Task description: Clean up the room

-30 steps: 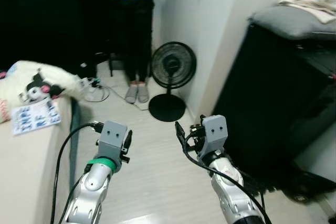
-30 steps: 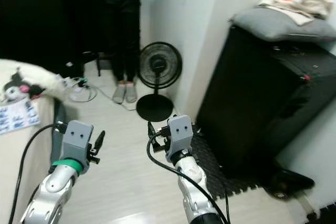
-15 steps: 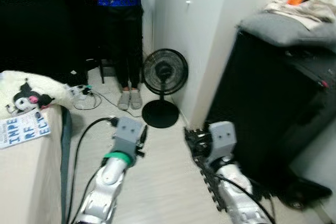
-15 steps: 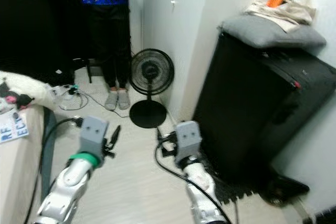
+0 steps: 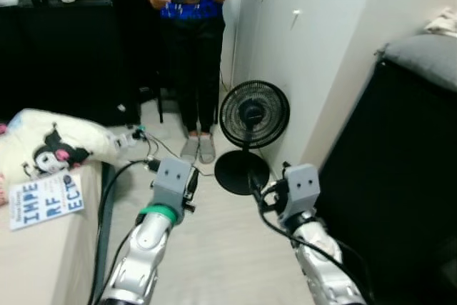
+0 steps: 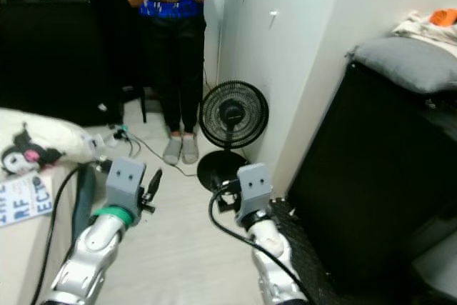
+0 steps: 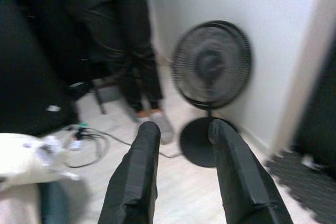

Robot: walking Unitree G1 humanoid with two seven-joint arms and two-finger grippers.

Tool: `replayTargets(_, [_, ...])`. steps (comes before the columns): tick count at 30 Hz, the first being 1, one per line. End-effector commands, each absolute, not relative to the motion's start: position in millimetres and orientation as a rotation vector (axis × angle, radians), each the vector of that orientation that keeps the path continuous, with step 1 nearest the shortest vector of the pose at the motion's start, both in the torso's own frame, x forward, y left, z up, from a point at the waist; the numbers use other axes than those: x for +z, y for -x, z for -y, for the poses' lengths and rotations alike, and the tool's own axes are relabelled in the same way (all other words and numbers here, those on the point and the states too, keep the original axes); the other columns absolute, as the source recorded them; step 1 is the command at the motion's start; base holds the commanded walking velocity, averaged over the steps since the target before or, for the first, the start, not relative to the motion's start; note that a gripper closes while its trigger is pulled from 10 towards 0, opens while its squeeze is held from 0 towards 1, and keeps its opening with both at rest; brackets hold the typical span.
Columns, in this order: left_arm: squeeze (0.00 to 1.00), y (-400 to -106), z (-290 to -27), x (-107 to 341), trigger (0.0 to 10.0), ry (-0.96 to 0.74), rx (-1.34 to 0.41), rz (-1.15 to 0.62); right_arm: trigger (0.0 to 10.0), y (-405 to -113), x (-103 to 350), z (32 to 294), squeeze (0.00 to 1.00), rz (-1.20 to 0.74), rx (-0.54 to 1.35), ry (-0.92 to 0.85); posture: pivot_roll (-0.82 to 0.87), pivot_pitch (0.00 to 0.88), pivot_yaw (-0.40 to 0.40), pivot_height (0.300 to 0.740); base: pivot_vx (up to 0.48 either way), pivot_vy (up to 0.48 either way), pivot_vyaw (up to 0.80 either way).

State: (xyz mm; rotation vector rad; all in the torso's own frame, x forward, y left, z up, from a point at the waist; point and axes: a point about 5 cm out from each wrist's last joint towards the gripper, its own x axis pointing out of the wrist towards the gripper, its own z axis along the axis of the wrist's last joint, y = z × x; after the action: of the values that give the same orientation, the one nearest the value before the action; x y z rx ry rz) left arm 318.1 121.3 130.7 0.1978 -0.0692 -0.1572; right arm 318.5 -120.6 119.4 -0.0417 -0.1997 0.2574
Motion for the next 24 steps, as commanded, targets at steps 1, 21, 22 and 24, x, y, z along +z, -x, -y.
replayTargets(1, [0.00, -316.2, -125.4, 123.1, 10.0, -0.206, -0.148, 0.040, 10.0, -314.9, 112.9, 117.8, 0.00, 0.179, 0.264, 0.034, -0.10, 0.023, 0.028, 0.740, 0.480, 0.000, 0.00])
replayTargets(21, [0.00, -316.6, -125.4, 123.8, 10.0, -0.205, -0.154, 0.042, 10.0, -314.2, 111.9, 118.0, 0.00, 0.176, 0.257, 0.029, -0.10, 0.031, 0.035, 0.740, 0.468, 0.000, 0.00])
replayTargets(22, [0.00, -316.6, -125.3, 123.8, 10.0, -0.205, -0.154, 0.041, 10.0, -314.1, 111.4, 117.9, 0.00, 0.172, 0.257, 0.029, -0.10, 0.032, 0.034, 0.740, 0.428, 0.000, 0.00])
replayTargets(24, [0.00, -316.5, -125.3, 123.8, 10.0, -0.205, -0.154, 0.041, 10.0, -313.9, 111.1, 118.0, 0.00, 0.171, 0.256, 0.027, -0.10, 0.033, 0.034, 0.740, 0.428, 0.000, 0.00])
